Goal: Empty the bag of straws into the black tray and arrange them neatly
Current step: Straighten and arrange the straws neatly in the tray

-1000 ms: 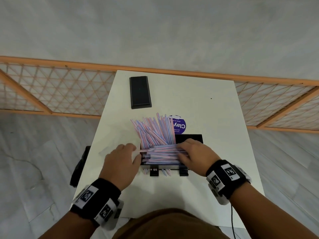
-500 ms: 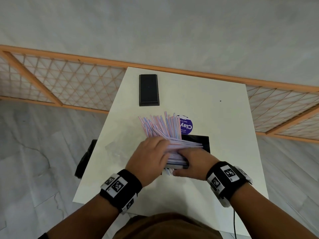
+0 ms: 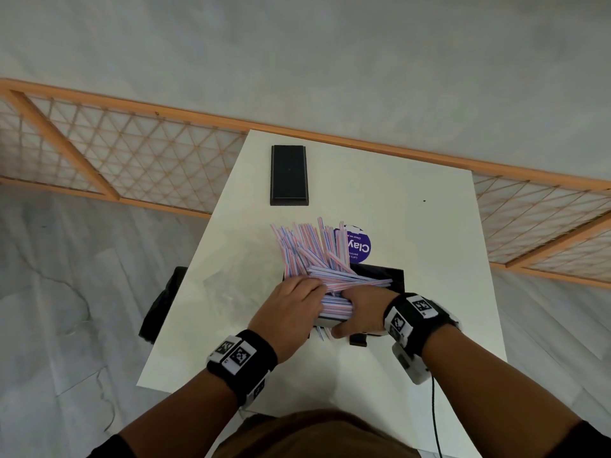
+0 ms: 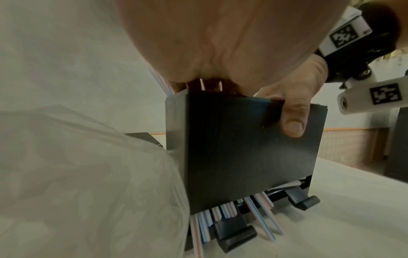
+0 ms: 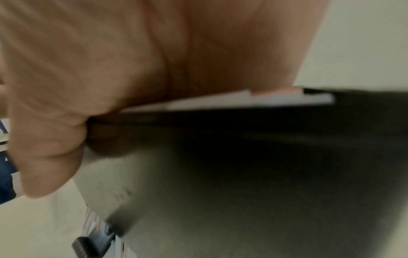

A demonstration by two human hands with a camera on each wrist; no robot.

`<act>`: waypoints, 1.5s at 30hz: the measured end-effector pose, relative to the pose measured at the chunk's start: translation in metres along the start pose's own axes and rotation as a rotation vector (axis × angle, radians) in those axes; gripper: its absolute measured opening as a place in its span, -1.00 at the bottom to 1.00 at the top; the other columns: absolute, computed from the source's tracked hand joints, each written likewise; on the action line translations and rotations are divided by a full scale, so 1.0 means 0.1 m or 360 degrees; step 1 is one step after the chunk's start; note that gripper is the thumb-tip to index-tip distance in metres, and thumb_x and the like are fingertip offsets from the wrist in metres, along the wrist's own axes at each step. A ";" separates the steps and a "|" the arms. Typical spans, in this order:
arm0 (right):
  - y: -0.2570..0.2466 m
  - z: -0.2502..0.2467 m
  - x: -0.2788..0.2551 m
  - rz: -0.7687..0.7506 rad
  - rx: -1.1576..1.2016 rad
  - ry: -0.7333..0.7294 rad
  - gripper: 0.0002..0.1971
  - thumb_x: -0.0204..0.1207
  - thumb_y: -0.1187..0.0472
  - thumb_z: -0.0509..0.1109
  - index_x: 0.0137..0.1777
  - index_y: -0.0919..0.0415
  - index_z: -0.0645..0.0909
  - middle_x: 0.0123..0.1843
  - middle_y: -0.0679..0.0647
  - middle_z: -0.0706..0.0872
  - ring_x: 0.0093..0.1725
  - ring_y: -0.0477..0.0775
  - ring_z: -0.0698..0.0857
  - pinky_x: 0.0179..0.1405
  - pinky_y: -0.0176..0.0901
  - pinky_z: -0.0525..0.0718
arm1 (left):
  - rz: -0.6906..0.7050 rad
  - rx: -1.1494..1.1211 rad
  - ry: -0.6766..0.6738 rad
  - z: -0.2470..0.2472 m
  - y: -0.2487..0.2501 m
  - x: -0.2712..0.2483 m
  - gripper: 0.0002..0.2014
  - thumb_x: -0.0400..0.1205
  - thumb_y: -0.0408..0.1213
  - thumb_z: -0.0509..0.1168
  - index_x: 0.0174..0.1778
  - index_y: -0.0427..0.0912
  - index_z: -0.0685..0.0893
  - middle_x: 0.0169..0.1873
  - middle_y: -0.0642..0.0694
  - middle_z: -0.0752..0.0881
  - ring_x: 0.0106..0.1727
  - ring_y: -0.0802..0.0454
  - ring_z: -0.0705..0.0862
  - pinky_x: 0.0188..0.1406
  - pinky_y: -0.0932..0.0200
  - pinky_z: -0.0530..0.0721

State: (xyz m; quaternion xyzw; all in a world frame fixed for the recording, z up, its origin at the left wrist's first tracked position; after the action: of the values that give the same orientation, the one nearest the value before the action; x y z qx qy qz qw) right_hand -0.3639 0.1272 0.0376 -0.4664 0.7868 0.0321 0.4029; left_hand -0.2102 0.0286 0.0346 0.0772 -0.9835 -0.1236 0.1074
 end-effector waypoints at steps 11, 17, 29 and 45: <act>-0.12 -0.17 -0.32 -0.0191 -0.0230 0.0548 -0.32 0.17 -0.42 0.51 0.27 -0.13 0.66 0.15 -0.12 0.76 0.15 0.02 0.69 0.16 -0.05 0.68 | -0.0104 -0.0032 0.0020 -0.14 -0.09 0.08 -0.67 0.72 -0.07 0.15 0.18 -0.14 0.74 0.11 -0.05 0.71 0.11 -0.07 0.67 0.15 0.00 0.73; -0.05 -0.15 -0.58 -0.0292 -0.0273 0.0948 -0.55 0.41 -0.29 0.30 0.09 -0.01 0.73 -0.01 -0.04 0.75 -0.01 0.13 0.70 0.03 0.04 0.72 | -0.0182 -0.0048 -0.0030 -0.24 -0.07 0.13 -0.86 0.62 -0.15 0.45 0.00 -0.14 0.76 -0.02 -0.04 0.71 0.01 -0.03 0.66 0.06 0.10 0.70; -0.03 0.17 -0.55 -0.0207 -0.0254 0.0630 -0.47 0.59 -0.32 0.01 -0.01 0.03 0.66 -0.01 0.01 0.76 0.02 0.11 0.71 0.03 0.02 0.66 | -0.0494 -0.0422 -0.0020 -0.36 -0.06 0.38 -0.75 0.70 0.04 0.37 0.06 -0.09 0.72 -0.08 -0.01 0.79 0.00 -0.07 0.73 0.01 -0.10 0.70; 0.02 -0.29 -0.18 -0.0059 0.0065 0.0815 -0.69 0.62 -0.02 0.36 0.27 0.08 0.67 0.20 0.08 0.70 0.19 0.16 0.70 0.16 0.02 0.68 | -0.0462 -0.0249 -0.0145 -0.29 0.07 0.44 -0.66 0.62 0.00 0.48 0.18 -0.11 0.64 0.08 -0.08 0.64 0.15 -0.12 0.61 0.13 0.05 0.62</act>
State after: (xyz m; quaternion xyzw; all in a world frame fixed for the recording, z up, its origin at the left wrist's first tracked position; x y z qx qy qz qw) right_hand -0.3785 0.1282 0.0683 -0.4656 0.8549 -0.1103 0.2005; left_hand -0.2473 0.0205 0.0720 0.2040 -0.9532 -0.2175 0.0493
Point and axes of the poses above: each hand's wrist, its own x-axis towards the middle knuckle, its own z-axis out of the palm, y = z × x, the point moved 4 cm from there along x, towards the middle knuckle
